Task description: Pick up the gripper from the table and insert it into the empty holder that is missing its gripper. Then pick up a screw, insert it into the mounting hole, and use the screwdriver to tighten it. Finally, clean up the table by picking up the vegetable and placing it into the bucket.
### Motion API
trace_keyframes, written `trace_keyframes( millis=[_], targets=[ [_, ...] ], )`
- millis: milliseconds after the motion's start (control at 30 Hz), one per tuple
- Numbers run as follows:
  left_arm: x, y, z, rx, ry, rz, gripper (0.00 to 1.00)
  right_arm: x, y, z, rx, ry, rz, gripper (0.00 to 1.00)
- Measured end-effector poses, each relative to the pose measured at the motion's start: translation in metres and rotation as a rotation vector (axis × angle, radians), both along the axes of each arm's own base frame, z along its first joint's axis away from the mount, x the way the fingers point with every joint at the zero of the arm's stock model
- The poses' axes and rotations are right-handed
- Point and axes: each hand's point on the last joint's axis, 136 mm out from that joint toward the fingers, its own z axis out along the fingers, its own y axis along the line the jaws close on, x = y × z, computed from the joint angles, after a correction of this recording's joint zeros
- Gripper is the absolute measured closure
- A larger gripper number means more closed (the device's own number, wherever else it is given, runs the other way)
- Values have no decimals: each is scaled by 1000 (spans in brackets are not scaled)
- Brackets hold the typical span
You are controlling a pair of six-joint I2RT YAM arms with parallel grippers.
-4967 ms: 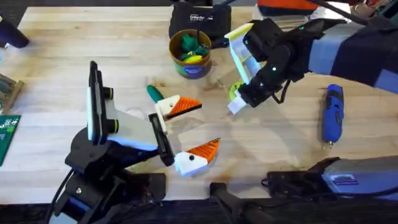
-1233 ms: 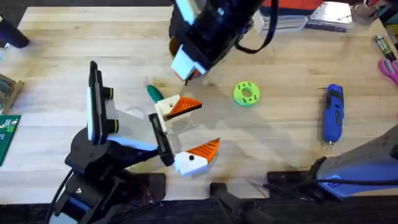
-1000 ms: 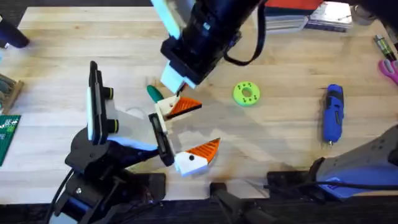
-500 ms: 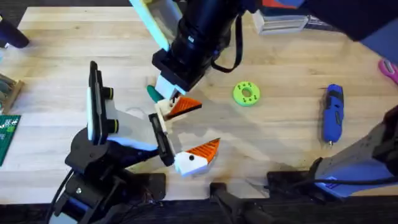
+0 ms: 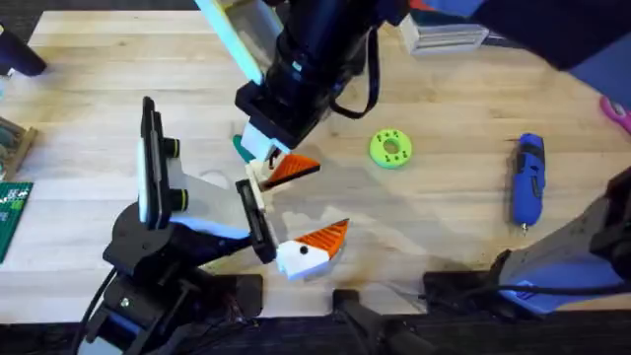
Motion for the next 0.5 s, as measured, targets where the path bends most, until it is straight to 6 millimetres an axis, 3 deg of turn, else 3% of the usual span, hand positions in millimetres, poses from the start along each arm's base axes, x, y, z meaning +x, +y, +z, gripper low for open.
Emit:
trace_keyframes(
  millis=[500],
  targets=[
    [0,0,0,0,0,0,15,1,0,-3,-9,0,-1,994]
  ],
)
